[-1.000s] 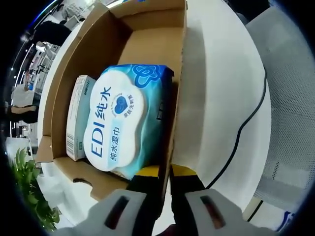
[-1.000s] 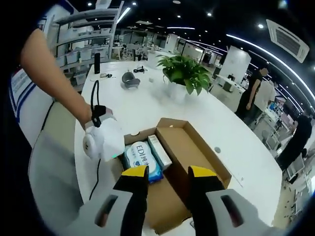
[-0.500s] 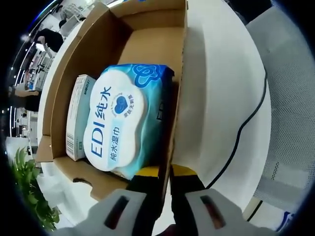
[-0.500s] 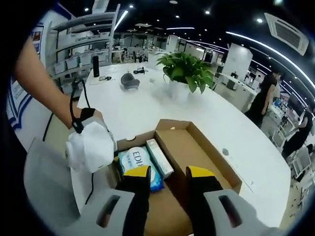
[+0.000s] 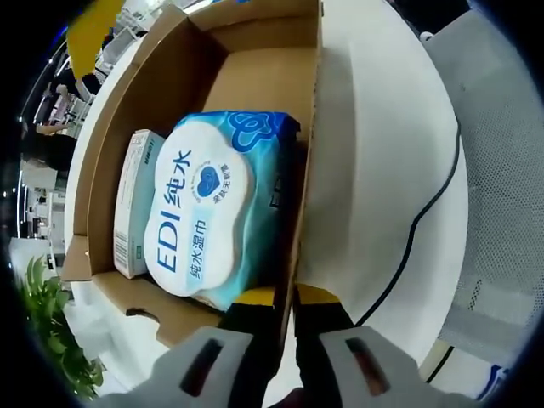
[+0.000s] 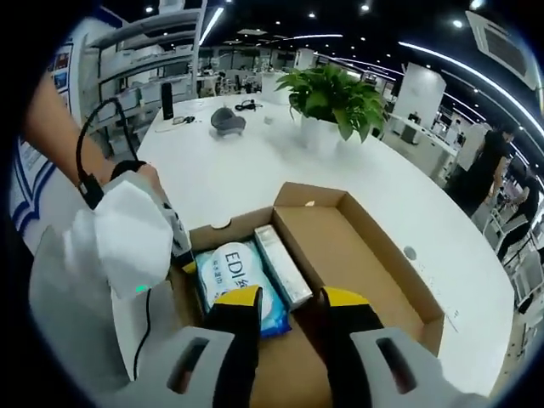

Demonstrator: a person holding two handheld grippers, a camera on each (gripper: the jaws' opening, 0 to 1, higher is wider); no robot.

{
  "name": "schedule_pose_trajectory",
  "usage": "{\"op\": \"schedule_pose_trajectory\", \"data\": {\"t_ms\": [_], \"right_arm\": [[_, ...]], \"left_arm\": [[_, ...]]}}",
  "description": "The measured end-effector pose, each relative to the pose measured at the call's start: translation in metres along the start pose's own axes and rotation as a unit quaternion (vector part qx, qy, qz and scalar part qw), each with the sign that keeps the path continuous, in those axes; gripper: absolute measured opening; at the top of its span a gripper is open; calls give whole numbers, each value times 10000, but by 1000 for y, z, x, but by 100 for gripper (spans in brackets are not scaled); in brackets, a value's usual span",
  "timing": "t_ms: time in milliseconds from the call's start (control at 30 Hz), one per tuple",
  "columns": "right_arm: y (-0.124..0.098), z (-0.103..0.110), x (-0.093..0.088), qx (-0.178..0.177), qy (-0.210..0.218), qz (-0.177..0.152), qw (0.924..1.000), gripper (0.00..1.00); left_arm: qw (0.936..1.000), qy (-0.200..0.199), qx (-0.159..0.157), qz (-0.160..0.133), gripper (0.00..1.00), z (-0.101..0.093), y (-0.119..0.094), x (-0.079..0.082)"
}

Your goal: Operate the shoe box by opening the lid, removing the specified soft item, and placing it in the target area until the item is outside and the box remains undamaged.

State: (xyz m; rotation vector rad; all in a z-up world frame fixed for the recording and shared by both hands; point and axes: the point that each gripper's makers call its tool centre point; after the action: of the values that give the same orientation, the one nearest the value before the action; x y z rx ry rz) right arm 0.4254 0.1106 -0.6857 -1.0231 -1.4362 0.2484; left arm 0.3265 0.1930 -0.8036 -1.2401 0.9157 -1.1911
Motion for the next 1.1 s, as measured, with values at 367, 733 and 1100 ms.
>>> {"op": "schedule_pose_trajectory", "data": {"t_ms": [367,733,1100], "right_arm": [[28,6,-2,122,-302,176,9993,25],[47,2,-2,62,-428,249,9988,23],[67,7,-3,152,-711,259,9970,23]], "left_arm": [[10000,17,-9,-5,4,1,0,0],[10000,65,-23,-15,4,2,0,1],[10000,69,5,-67,4,3,-1,2]]}}
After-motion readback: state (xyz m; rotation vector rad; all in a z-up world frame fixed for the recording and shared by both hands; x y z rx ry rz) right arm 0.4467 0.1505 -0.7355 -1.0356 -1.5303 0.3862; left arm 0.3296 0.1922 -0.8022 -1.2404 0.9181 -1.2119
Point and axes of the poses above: the point that each gripper's makers call its tool centre point, and the gripper's own axes: y roughly forward along the fingers, z roughly to its left, x roughly out of its top, and after that the axes turned 1 degree about -x, right-handed
